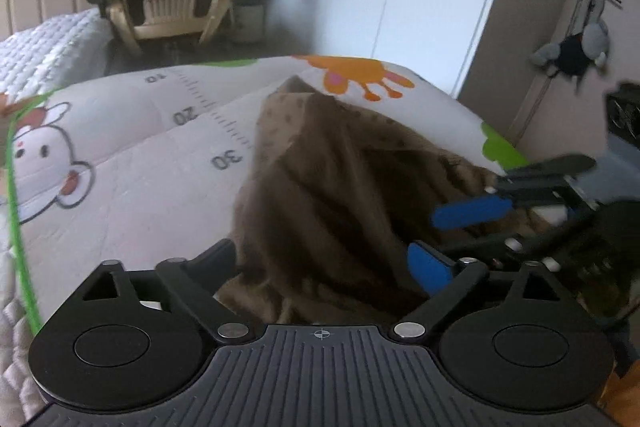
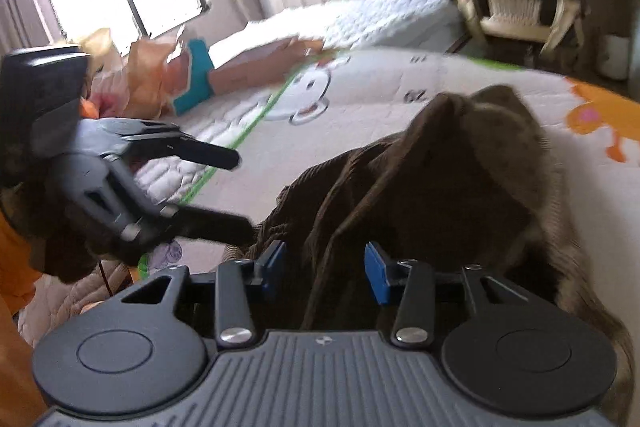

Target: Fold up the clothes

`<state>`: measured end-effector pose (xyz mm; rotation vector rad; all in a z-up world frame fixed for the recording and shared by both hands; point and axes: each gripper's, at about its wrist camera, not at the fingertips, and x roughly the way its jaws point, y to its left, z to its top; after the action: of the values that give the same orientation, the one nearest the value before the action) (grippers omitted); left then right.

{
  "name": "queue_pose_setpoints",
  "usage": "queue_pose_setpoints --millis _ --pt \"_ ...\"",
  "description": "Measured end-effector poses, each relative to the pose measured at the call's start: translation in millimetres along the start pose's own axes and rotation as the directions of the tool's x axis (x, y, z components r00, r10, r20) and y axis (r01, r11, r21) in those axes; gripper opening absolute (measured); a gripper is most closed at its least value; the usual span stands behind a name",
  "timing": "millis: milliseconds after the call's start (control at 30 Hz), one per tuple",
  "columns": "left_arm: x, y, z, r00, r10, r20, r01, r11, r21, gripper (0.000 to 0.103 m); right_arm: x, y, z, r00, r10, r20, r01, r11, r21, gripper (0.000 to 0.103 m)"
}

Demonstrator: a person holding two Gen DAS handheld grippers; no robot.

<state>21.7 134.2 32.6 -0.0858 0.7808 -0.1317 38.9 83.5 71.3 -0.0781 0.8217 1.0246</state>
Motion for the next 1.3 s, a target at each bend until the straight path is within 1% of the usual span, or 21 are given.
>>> queue_pose_setpoints --millis 67,133,200,267,333,400,467,500,533,600,667,767,833,900,967,1000,1033,1133,1200,1267,1300 --pt "-4 1 -8 0.998 0.055 0.01 -0.055 0.998 0.006 0.102 24 -4 14 0.998 0.018 -0.066 -0.017 1.0 0.016 0.044" --pt "-4 1 -14 0.992 0.124 0.009 -0.124 0.992 0.02 0.103 48 -3 35 0.993 0.043 -0.113 -0.039 0.998 0.038 0.044" --pt "-3 3 -17 0.987 0.159 -0.02 -0.158 0.986 0.05 0.103 70 -3 58 0.987 0.066 -0.149 -0.059 0.997 0.055 0.045" --pt "-4 8 -19 0.988 0.157 -0.018 -0.155 0.986 0.068 0.103 83 6 91 0.993 0.066 -0.102 -0.064 0.998 0.023 0.045" --pt "-12 19 -23 0.992 0.121 0.03 -0.122 0.992 0.039 0.103 93 14 128 0.998 0.061 -0.024 -0.061 0.998 -0.002 0.045" --pt "-23 34 -25 0.996 0.048 0.07 -0.047 0.999 -0.021 0.103 98 22 159 0.998 0.05 0.05 -0.049 0.999 -0.021 0.047" --pt "-30 48 -27 0.993 -0.026 0.112 0.036 0.996 -0.087 0.103 94 28 175 0.997 0.038 0.065 -0.035 0.998 -0.049 0.052" --pt "-32 55 -27 0.989 -0.059 0.133 0.075 0.99 -0.119 0.103 88 31 174 0.998 0.026 0.053 -0.022 0.997 -0.077 0.056" --pt "-33 60 -28 0.986 -0.083 0.144 0.103 0.985 -0.139 0.103 82 33 171 0.999 0.013 0.039 -0.009 0.995 -0.103 0.065" --pt "-30 65 -32 0.986 -0.095 0.14 0.117 0.981 -0.154 0.103 68 29 149 1.0 -0.02 -0.011 0.019 0.993 -0.118 0.075" --pt "-22 67 -35 0.988 -0.1 0.119 0.119 0.979 -0.165 0.103 58 18 120 0.996 -0.043 -0.082 0.038 0.997 -0.06 0.076" --pt "-13 62 -39 0.985 -0.142 0.094 0.155 0.975 -0.156 0.103 48 3 76 0.983 -0.064 -0.174 0.069 0.997 0.019 0.076" --pt "-11 54 -40 0.982 -0.168 0.088 0.179 0.975 -0.133 0.103 54 -1 53 0.965 -0.018 -0.263 0.041 0.996 0.082 0.076" --pt "-11 46 -40 0.978 -0.192 0.086 0.201 0.974 -0.105 0.103 66 -1 34 0.938 0.037 -0.345 0.013 0.99 0.143 0.076" --pt "-10 37 -40 0.976 -0.208 0.065 0.212 0.974 -0.073 0.103 77 7 32 0.934 0.048 -0.353 -0.003 0.992 0.127 0.075" --pt "-9 33 -39 0.977 -0.21 0.045 0.213 0.976 -0.055 0.103 82 11 33 0.935 0.057 -0.351 -0.017 0.993 0.117 0.066" --pt "-10 32 -40 0.978 -0.203 0.044 0.205 0.978 -0.049 0.103 84 15 40 0.943 0.083 -0.322 -0.051 0.993 0.107 0.05" --pt "-12 28 -44 0.983 -0.18 0.039 0.181 0.983 -0.033 0.103 92 22 74 0.963 0.155 -0.221 -0.129 0.983 0.128 0.036" --pt "-17 33 -44 0.985 -0.166 0.051 0.169 0.985 -0.043 0.103 95 28 98 0.969 0.199 -0.145 -0.18 0.974 0.134 0.035" --pt "-25 37 -43 0.985 -0.156 0.071 0.16 0.986 -0.049 0.103 86 34 129 0.977 0.212 -0.015 -0.209 0.971 0.118 0.035" --pt "-29 38 -43 0.985 -0.151 0.081 0.155 0.987 -0.051 0.103 79 34 144 0.979 0.196 0.059 -0.202 0.973 0.114 0.037"
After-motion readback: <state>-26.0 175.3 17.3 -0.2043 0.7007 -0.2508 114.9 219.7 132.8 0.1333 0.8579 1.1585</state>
